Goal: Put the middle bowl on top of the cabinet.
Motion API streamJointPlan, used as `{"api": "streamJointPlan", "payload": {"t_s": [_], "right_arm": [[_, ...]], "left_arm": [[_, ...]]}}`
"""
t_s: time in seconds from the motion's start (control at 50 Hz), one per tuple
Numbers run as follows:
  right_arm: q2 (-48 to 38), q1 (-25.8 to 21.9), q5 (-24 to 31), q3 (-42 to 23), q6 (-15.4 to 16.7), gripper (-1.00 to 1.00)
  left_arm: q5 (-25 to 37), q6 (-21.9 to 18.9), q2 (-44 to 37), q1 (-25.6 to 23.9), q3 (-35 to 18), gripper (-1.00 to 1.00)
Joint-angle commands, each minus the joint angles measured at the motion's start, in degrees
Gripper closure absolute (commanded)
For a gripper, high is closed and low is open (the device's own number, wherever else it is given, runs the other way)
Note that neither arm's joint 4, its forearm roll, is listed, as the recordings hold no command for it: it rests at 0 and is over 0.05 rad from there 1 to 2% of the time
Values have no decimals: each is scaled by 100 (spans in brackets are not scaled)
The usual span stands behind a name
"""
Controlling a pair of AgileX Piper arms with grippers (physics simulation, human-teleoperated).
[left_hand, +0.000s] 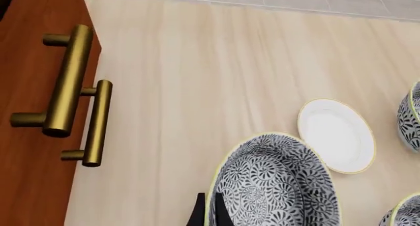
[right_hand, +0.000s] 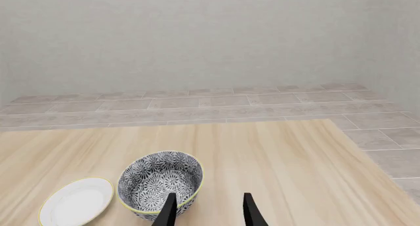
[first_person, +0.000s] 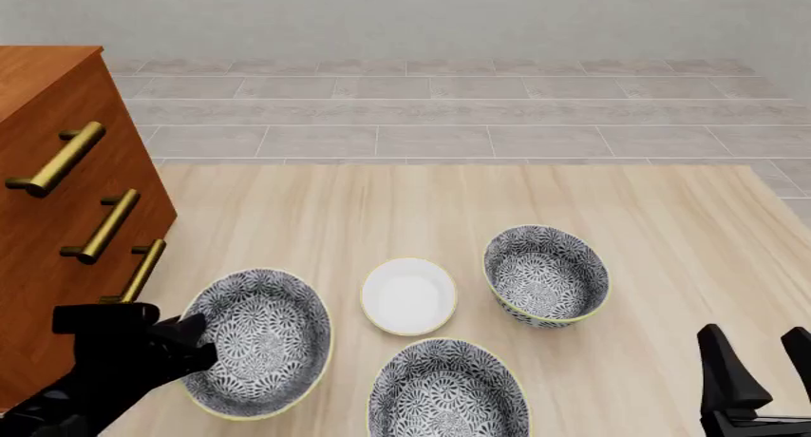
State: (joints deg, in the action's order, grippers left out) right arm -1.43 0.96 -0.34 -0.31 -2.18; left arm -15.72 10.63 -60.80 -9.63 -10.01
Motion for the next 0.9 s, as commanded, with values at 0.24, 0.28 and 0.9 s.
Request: {"api": "streamJointPlan", "payload": {"t_s": [0.24,0.28,0.9], "right_arm": [[30,14,40,-6,-16,-100],[32,16,40,-4,-20,-100],[8,8,12,5,-30,-100]], "left_arm": [[1205,282,661,-131,-824,100],[1312,359,702,-174,-898,100],[2876,668,537,-340,-2342,100]]}}
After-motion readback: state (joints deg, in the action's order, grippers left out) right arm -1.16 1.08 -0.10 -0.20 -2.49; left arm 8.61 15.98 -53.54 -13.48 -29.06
